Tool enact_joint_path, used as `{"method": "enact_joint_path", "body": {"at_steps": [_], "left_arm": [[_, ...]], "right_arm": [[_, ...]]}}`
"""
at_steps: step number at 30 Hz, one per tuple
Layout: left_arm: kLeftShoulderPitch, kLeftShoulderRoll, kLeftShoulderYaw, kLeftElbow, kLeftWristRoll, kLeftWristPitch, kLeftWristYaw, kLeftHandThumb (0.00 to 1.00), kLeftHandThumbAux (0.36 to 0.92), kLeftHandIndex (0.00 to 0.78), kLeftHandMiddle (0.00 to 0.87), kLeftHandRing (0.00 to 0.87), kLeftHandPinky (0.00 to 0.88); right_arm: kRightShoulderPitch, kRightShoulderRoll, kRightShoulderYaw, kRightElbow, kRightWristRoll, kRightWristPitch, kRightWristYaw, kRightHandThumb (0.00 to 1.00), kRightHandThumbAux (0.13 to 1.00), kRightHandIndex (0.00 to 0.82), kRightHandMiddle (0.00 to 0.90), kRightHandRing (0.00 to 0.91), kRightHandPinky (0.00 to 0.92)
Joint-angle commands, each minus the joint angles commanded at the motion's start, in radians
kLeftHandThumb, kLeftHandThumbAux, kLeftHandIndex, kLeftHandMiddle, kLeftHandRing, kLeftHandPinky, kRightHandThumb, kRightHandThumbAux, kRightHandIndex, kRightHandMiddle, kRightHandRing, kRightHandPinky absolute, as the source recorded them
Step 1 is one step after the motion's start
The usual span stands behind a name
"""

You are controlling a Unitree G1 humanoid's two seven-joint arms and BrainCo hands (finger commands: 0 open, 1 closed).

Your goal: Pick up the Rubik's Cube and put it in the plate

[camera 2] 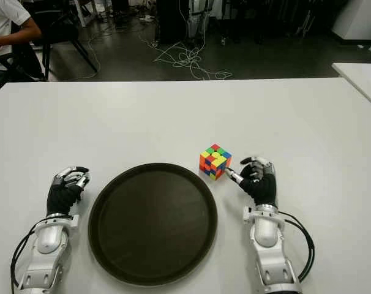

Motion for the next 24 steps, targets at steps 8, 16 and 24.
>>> {"method": "enact_joint_path", "body": {"at_steps": [8, 16, 24], "left_arm": [[-0.003, -0.002, -0.003, -0.004, 0.001, 0.009, 0.004, 0.711, 0.706, 0.444, 0.805, 0.817, 0.795], [-0.002, 0.004, -0.009, -0.003, 0.012, 0.015, 0.006, 0.710, 0.706, 0.443, 0.802, 0.819, 0.798], [0.000, 0.011, -0.014, -0.001, 0.020, 0.012, 0.000, 0.711, 0.706, 0.443, 0.802, 0.819, 0.798]], "right_arm": [[-0.019, -0.024, 0.007, 0.051, -0.049, -0.100, -0.019, 0.046, 0.771, 0.249, 0.285, 0.289, 0.256], [-0.033, -0.043, 0.003, 0.074, -0.082, -0.143, -0.010, 0.111, 0.839, 0.202, 0.213, 0.206, 0.216], [-0.030, -0.045, 0.001, 0.052, -0.075, -0.108, 0.036, 0.100, 0.848, 0.171, 0.196, 0.193, 0.217]]}}
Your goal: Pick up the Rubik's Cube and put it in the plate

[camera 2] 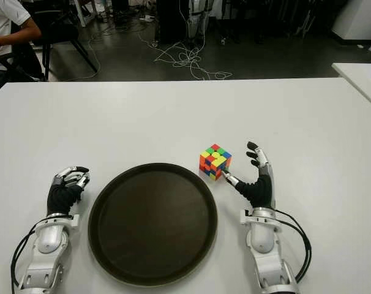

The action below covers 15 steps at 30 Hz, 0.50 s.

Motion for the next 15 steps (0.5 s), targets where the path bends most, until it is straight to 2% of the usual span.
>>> {"method": "enact_joint_path", "body": {"at_steps": [6, 15], "left_arm": [[0.003, -0.001, -0.003, -0.002, 0.001, -0.003, -0.001, 0.711, 0.706, 0.443, 0.804, 0.819, 0.797], [0.002, -0.005, -0.006, -0.001, 0.005, -0.005, 0.005, 0.711, 0.705, 0.443, 0.808, 0.820, 0.794]], "right_arm": [[0.004, -0.020, 0.010, -0.028, -0.034, 0.058, 0.038, 0.057, 0.830, 0.168, 0.186, 0.188, 0.210], [-0.007, -0.051, 0.023, -0.069, -0.112, 0.132, 0.088, 0.006, 0.881, 0.141, 0.154, 0.156, 0.180]]}}
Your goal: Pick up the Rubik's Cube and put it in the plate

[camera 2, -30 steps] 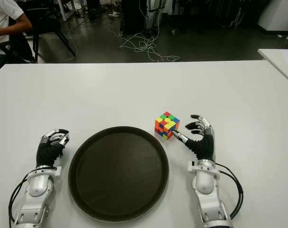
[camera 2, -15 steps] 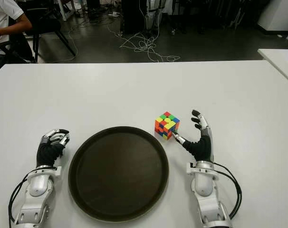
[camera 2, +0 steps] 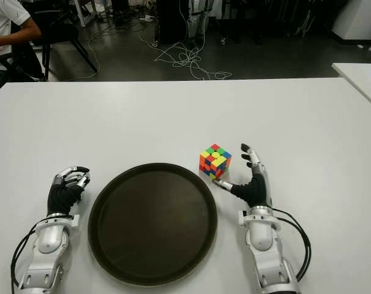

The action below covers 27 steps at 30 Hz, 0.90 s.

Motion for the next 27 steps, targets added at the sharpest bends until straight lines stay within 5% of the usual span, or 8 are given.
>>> {"method": "enact_joint_path", "body": {"at_steps": [10, 19, 27], "left_arm": [[-0.001, -0.007, 0.000, 0.006, -0.006, -0.008, 0.001, 0.712, 0.705, 0.444, 0.805, 0.818, 0.793], [-0.005, -0.005, -0.005, 0.013, -0.010, -0.013, -0.011, 0.712, 0.705, 0.443, 0.804, 0.816, 0.792], [-0.010, -0.005, -0.009, 0.020, -0.010, -0.008, -0.009, 0.710, 0.705, 0.443, 0.811, 0.825, 0.805]], "right_arm": [[-0.050, -0.062, 0.026, -0.092, -0.077, 0.102, 0.134, 0.000, 0.819, 0.059, 0.060, 0.096, 0.149], [-0.081, -0.136, 0.079, -0.345, -0.204, 0.380, 0.338, 0.000, 0.753, 0.004, 0.010, 0.034, 0.042], [-0.144, -0.201, 0.154, -0.439, -0.315, 0.564, 0.521, 0.000, 0.747, 0.000, 0.000, 0.003, 0.002]]}}
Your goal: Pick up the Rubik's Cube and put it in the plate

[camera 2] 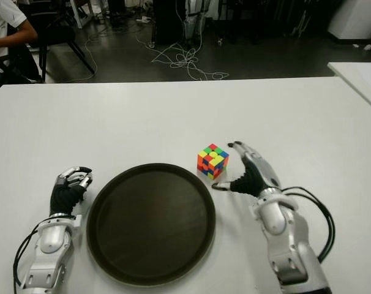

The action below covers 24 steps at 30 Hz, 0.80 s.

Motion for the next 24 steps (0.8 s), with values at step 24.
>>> {"method": "enact_joint_path", "body": {"at_steps": [24], "left_arm": [[0.018, -0.031, 0.004, -0.040, -0.045, -0.006, -0.009, 0.707, 0.706, 0.443, 0.809, 0.826, 0.811]], "right_arm": [[-0.075, -0.057, 0.081, 0.009, -0.077, 0.071, 0.087, 0.000, 0.680, 0.000, 0.000, 0.013, 0.000]]}}
